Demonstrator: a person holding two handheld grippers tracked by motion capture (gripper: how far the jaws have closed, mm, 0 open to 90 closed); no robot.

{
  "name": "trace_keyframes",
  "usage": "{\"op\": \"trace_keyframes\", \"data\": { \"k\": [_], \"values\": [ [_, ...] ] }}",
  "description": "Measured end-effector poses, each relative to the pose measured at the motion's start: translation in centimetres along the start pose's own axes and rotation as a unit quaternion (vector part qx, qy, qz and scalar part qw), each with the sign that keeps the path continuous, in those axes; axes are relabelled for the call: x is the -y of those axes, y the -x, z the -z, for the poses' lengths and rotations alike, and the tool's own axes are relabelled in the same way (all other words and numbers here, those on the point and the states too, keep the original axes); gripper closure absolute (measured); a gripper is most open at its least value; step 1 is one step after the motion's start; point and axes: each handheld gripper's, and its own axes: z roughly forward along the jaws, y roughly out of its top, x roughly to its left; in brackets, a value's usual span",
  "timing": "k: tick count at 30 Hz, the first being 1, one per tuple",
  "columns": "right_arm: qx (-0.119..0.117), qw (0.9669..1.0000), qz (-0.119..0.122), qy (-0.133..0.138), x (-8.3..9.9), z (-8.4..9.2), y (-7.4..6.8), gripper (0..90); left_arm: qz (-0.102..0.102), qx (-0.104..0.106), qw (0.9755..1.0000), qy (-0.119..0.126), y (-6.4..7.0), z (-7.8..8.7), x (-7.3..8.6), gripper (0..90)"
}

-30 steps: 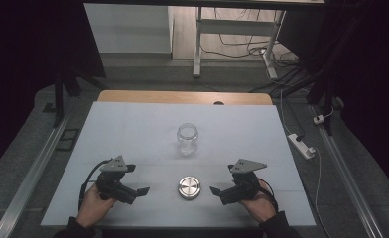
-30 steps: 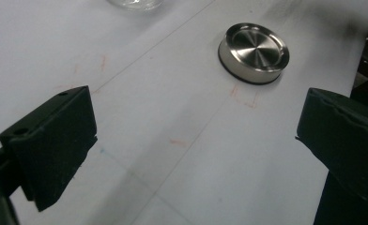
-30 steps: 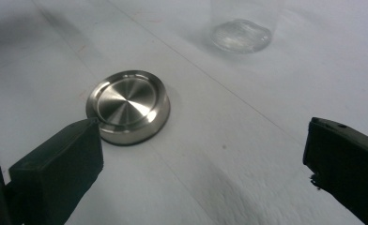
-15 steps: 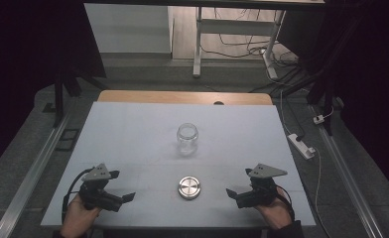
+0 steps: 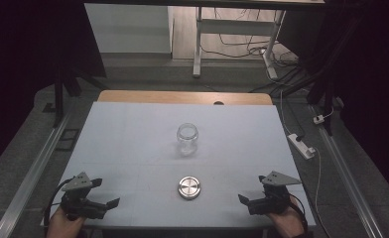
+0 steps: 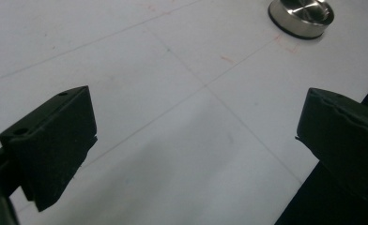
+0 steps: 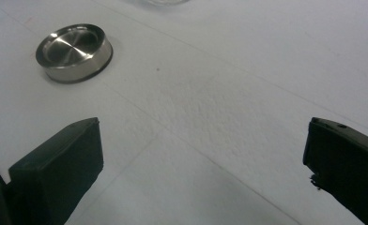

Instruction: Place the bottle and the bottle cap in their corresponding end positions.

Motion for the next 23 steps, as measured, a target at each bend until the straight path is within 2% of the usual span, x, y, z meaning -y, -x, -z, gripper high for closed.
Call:
{"op": "trace_keyframes", "data": {
  "k": [8, 13, 18, 23],
  "values": [
    [0.014, 0.9997, -0.02, -0.005, 1.2, 1.1, 0.6, 0.0, 0.015, -0.013, 0.9998, -0.007, -0.3, 0.8, 1.3, 0.0],
    [0.023, 0.9992, -0.03, -0.013, 1.9, 1.6, 1.0, 0.0, 0.016, -0.026, 0.9994, -0.019, -0.2, 1.1, 1.9, 0.0],
    [0.027, 0.9987, -0.04, -0.016, 2.3, 2.1, 1.1, 0.0, 0.02, -0.035, 0.9989, -0.025, -0.1, 1.4, 2.3, 0.0],
    [0.03, 0.9985, -0.039, -0.023, 2.3, 2.1, 1.1, 0.0, 0.024, -0.033, 0.9987, -0.03, -0.2, 1.3, 2.2, 0.0]
  ]
}}
